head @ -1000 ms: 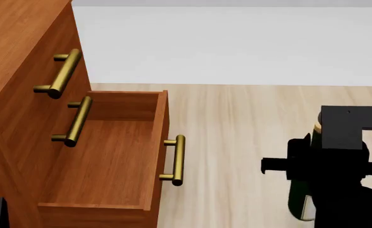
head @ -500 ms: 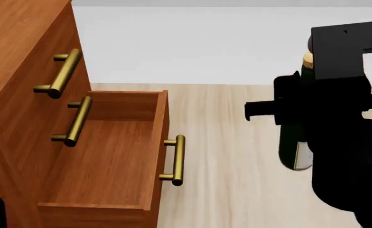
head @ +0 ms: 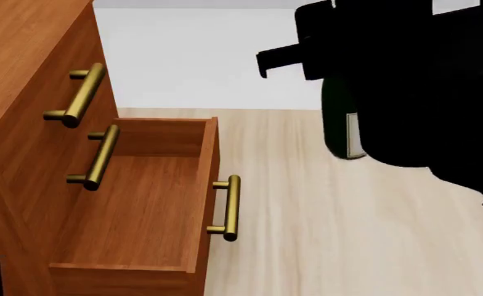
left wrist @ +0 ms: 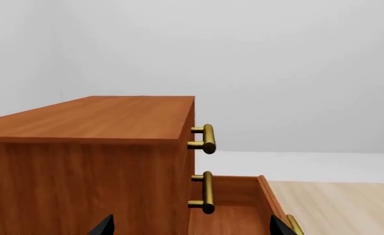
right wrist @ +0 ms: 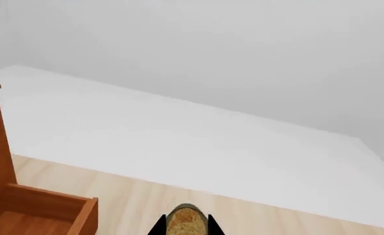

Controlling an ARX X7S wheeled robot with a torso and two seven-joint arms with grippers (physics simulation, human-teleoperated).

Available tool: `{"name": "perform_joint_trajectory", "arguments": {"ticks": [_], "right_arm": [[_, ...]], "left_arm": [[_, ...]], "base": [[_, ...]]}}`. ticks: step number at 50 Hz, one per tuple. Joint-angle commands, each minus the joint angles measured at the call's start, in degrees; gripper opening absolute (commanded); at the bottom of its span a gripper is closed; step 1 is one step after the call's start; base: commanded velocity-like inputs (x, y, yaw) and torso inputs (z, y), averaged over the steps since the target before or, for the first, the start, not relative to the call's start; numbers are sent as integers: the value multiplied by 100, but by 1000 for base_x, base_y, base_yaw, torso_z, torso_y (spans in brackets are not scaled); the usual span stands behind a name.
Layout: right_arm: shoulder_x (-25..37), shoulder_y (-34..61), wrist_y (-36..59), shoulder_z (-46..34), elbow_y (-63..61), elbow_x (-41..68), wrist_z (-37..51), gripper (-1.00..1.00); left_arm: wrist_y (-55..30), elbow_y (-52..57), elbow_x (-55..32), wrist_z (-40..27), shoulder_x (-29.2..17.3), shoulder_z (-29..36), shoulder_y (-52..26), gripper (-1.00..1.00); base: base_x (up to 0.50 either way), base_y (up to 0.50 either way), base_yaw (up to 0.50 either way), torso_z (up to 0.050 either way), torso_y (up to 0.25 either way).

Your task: Put the wine bottle in the bottom drawer of the cabinet.

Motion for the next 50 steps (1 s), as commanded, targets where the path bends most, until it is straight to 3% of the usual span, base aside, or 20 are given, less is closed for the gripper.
{"name": "perform_joint_trajectory", "arguments": {"ticks": [1,13,50], "right_arm": [[-656,739,332,-122,690,-184,-235,-100],[-1362,1353,352,-282,1789,-364,-857,-100],[-3127,1663,-798,-648,4525,-1047,-2472,-100]], "left_arm": [[76,-19,24,30,-56,-41,68,100],[250,-97,57,112,-118,-65,172,100],[570,-297,123,251,-256,-153,387,100]], "base": [[0,0,0,0,0],[0,0,0,0,1],[0,0,0,0,1]]}}
